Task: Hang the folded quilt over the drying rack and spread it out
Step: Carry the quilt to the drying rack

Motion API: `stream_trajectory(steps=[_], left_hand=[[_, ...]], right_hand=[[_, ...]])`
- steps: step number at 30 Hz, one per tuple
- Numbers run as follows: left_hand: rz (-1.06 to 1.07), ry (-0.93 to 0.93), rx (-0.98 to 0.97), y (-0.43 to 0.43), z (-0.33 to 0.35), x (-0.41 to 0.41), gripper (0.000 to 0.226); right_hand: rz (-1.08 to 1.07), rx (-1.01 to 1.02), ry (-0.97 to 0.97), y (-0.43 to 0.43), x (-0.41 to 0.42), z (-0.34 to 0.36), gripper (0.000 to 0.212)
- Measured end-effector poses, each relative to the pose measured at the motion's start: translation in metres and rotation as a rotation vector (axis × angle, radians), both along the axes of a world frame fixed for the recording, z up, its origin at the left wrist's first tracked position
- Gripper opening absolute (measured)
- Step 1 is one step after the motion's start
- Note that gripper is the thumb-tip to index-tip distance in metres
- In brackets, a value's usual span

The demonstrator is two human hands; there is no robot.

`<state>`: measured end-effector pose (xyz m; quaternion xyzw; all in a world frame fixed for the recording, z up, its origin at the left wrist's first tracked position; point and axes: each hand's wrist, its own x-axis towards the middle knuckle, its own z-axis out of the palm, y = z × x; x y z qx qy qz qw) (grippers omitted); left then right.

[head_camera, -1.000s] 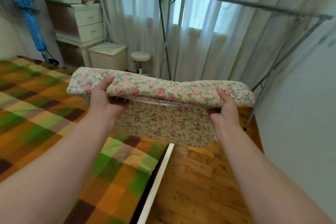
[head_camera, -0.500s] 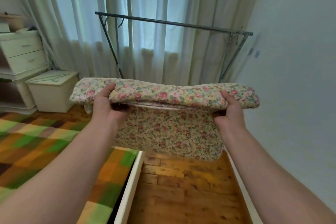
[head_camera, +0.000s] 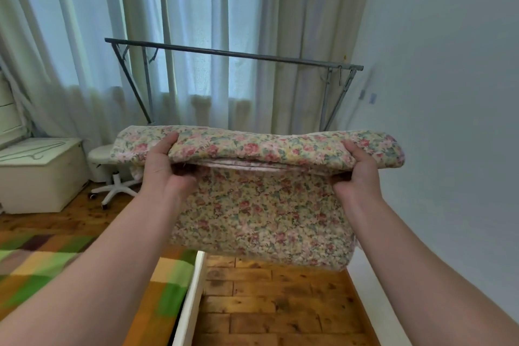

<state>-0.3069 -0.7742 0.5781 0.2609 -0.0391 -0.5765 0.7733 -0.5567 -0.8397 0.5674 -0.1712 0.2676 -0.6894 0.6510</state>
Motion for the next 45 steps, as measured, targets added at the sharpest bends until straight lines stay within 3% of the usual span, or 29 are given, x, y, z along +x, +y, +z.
stream_trajectory(steps=[13, 19, 31, 36, 38, 43, 45], left_hand=[[-0.04, -0.016, 0.007, -0.128, 0.039, 0.076, 0.012], [-0.049, -0.041, 0.017, -0.179, 0.043, 0.096, 0.019], [-0.065, -0.114, 0.065, -0.289, 0.035, 0.087, 0.008], [-0.044, -0.121, 0.043, -0.349, 0.041, 0.08, 0.02], [-0.031, -0.131, 0.045, -0.367, 0.043, 0.078, 0.018], [0.008, -0.119, 0.043, -0.425, 0.042, 0.068, 0.022], [0.013, -0.118, 0.039, -0.44, 0.04, 0.066, 0.013]], right_hand=[[-0.103, -0.036, -0.047, -0.128, 0.072, 0.021, 0.077], [-0.078, -0.021, -0.023, -0.17, 0.09, 0.029, 0.055], [0.004, -0.058, -0.054, -0.275, 0.082, 0.023, 0.011], [0.03, -0.069, -0.058, -0.342, 0.074, 0.033, 0.022], [0.039, -0.066, -0.069, -0.365, 0.071, 0.036, 0.021], [0.047, -0.036, -0.067, -0.431, 0.06, 0.038, 0.043], [0.059, -0.02, -0.048, -0.45, 0.056, 0.034, 0.042]])
